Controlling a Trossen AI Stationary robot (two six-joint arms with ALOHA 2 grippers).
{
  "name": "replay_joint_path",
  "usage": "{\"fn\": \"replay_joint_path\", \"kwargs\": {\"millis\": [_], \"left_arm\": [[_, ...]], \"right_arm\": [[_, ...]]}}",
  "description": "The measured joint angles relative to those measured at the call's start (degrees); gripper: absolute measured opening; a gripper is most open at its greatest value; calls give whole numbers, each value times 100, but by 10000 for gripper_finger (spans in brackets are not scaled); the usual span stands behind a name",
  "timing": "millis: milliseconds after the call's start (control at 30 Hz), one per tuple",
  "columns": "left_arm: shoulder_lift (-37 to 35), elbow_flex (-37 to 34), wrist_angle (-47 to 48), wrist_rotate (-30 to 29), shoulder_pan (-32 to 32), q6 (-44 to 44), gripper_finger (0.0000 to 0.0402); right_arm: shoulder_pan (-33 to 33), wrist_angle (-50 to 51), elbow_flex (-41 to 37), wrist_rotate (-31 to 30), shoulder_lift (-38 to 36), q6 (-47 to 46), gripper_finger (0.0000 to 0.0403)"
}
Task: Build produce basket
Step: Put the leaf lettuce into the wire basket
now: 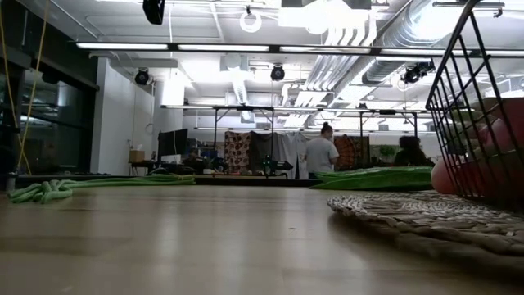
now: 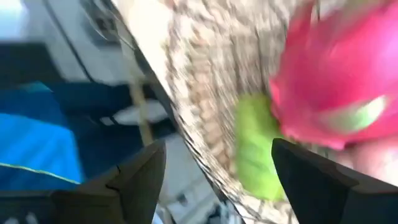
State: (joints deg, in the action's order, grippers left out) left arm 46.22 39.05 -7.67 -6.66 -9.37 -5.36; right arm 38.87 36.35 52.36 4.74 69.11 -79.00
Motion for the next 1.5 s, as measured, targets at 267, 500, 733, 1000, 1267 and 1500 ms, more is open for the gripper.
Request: {"fn": "replay_joint_path", "kwargs": {"millis": [267,500,733,1000,1267,1500], "left_arm": [[-2,0,-12,26,0,-173,0],[-4,2,-228,377,2,-464,0],[-4,2,-289,476,2,-948,0],[-4,2,-283,476,2,-954,0],[-4,2,-262,466,-1,-1163,0],[-7,2,-294,450,-2,-813,0]], "right_arm": [[-1015,-1320,2,-1580,-1030,1396,282],[-2465,-1873,2,-1820,-1146,3774,282],[-3752,-1991,2,-1356,-1177,5688,282],[-4549,-2142,7,-649,-1262,6899,282],[-4930,-2793,7,-36,-1251,7351,282],[-4992,-3384,7,-20,-1251,6941,282]]}}
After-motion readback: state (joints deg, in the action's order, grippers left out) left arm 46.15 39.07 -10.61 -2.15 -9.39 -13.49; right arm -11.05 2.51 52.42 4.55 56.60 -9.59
